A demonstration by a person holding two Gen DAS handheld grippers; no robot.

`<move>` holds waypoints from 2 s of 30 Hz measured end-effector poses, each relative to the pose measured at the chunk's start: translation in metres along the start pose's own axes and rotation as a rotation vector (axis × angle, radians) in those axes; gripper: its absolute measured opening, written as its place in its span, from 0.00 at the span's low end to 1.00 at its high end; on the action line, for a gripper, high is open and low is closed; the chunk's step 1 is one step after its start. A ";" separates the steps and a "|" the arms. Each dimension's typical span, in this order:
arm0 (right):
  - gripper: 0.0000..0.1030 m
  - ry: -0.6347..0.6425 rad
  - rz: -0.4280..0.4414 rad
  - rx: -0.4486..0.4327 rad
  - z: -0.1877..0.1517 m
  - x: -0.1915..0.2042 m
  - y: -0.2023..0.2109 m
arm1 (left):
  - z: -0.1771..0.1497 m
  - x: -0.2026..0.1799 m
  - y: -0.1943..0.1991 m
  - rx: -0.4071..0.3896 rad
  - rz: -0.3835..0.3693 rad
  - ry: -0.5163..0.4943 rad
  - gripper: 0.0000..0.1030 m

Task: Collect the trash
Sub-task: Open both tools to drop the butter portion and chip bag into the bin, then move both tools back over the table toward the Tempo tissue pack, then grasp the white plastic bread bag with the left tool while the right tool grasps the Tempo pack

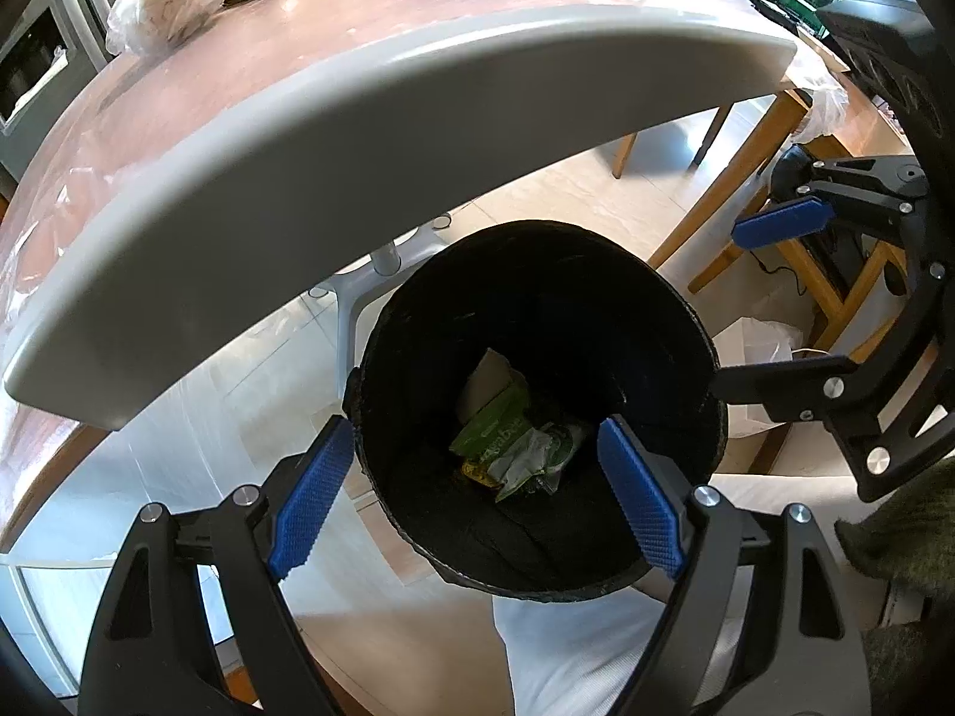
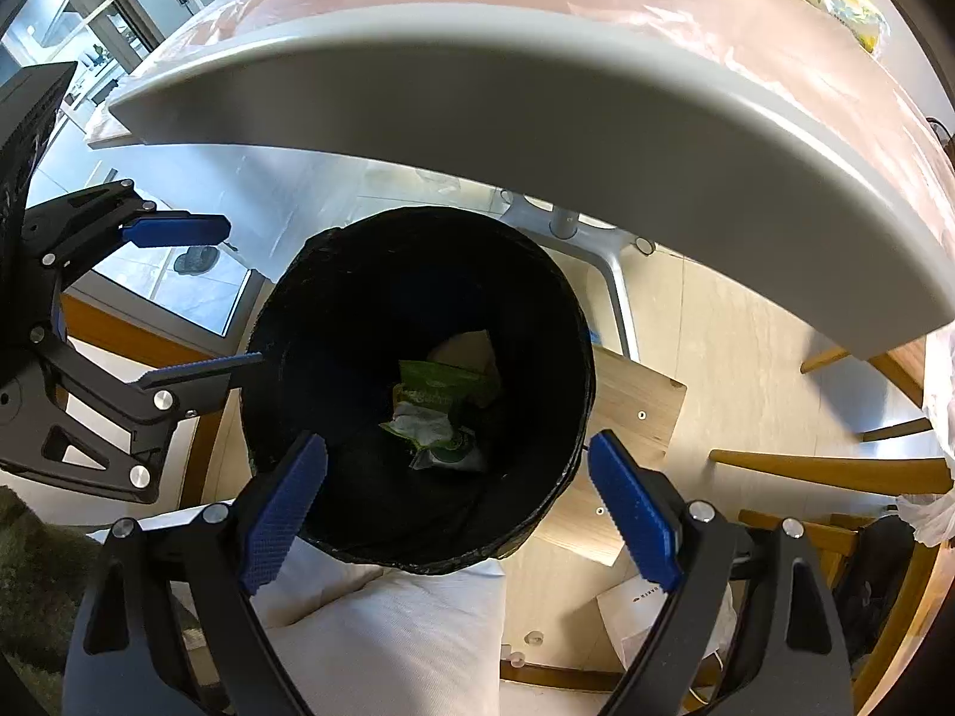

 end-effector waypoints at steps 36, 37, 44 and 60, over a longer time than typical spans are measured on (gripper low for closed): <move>0.96 0.010 -0.090 -0.363 0.131 -0.036 0.078 | 0.125 0.084 0.097 -0.351 0.129 0.115 0.98; 0.96 -0.003 -0.089 -0.356 0.137 -0.038 0.069 | 0.135 0.096 0.088 -0.352 0.135 0.143 0.98; 0.96 0.040 -0.089 -0.302 0.168 -0.046 0.026 | 0.180 0.151 0.036 -0.310 0.161 0.238 0.98; 0.96 0.029 -0.014 -0.252 0.188 -0.047 -0.012 | 0.212 0.189 -0.029 -0.231 0.129 0.304 0.98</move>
Point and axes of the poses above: each gripper's, at about its wrist camera, not at the fingertips, and y roughly against the way its jaws point, x to its left, z to its top, the point moved 3 cm from there along -y, roughly the way its jaws point, and after that the axes turned 15 degrees about -x, right-handed, at the moved point
